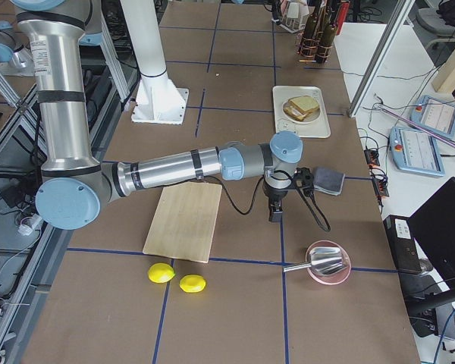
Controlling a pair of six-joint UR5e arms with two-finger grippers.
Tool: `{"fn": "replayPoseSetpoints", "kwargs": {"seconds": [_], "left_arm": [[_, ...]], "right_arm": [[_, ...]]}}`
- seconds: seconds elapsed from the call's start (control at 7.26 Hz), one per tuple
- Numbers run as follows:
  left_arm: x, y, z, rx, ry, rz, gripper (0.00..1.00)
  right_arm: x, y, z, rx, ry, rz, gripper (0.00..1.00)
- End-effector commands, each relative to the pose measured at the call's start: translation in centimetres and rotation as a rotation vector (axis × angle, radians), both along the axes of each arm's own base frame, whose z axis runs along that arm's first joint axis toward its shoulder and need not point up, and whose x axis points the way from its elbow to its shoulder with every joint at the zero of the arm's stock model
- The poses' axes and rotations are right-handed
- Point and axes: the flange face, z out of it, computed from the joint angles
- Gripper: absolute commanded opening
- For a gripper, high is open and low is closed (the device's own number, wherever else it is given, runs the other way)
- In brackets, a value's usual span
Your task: Make sandwich and place on tray
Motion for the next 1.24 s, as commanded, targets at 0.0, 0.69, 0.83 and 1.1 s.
{"fn": "replayPoseSetpoints", "kwargs": {"seconds": [0.0, 0.69, 0.83, 1.1], "left_arm": [[-1.2, 0.0, 1.8, 0.025, 0.013, -0.007, 1.00], [-7.5, 3.4, 13.4, -0.139, -0.170, 0.106, 1.00], [-11.1, 3.1, 14.1, -0.146, -0.225, 0.173, 1.00], [-14.9, 4.3, 16.8, -0.251, -0.088, 0.212, 1.00]], "right_arm": [[0.9, 0.0, 1.1, -0.017, 0.005, 0.014, 1.00], [1.3, 0.4, 2.0, -0.036, -0.004, 0.018, 1.00], [2.0, 0.8, 2.5, -0.046, -0.007, 0.028, 1.00], [3.6, 2.1, 3.5, -0.075, -0.054, 0.059, 1.00]]}}
